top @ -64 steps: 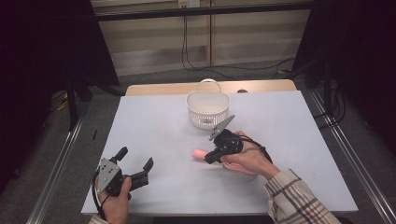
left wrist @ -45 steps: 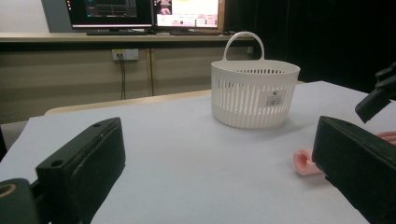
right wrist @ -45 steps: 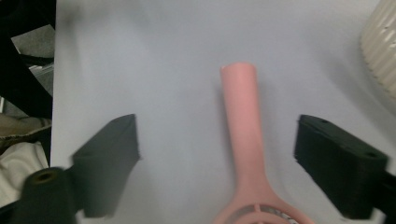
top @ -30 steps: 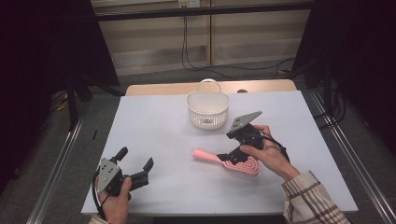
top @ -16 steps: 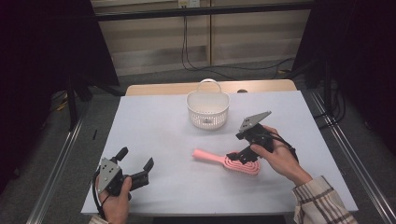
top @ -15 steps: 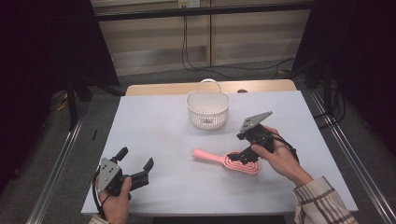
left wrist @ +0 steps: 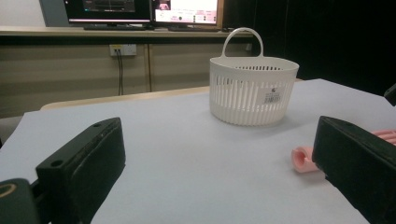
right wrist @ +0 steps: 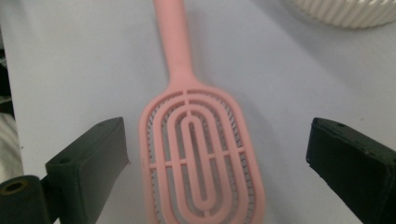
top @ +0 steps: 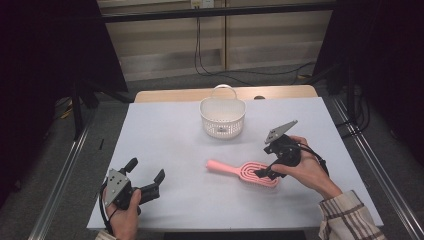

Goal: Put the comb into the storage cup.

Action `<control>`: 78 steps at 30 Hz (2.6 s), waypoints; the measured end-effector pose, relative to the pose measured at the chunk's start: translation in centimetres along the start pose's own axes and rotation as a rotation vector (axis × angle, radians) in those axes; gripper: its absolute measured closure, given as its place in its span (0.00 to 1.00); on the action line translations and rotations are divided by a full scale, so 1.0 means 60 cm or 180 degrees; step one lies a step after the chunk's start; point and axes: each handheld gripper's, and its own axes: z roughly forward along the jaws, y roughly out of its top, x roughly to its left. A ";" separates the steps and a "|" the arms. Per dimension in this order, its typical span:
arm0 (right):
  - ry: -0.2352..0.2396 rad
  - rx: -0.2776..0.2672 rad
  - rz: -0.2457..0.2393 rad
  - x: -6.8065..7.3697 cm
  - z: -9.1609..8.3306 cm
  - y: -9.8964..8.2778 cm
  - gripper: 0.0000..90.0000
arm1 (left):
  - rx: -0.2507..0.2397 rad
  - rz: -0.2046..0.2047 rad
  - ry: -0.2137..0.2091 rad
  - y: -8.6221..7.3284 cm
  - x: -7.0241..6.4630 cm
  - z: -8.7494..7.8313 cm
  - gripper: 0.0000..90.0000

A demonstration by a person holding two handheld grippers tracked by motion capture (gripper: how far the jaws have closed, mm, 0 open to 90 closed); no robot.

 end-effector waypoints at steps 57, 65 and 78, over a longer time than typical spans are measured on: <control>0.0095 0.1016 -0.0492 0.024 0.099 0.028 0.16 | 0.0010 0.0030 0.0006 0.000 0.001 0.000 0.03; 0.0106 0.1034 -0.0438 0.019 0.101 0.027 0.16 | -0.0013 0.0023 -0.0006 0.001 0.000 0.000 0.03; 0.0180 0.1104 -0.0490 0.018 0.103 0.025 0.19 | 0.0010 0.0033 -0.0017 0.000 0.000 0.001 0.03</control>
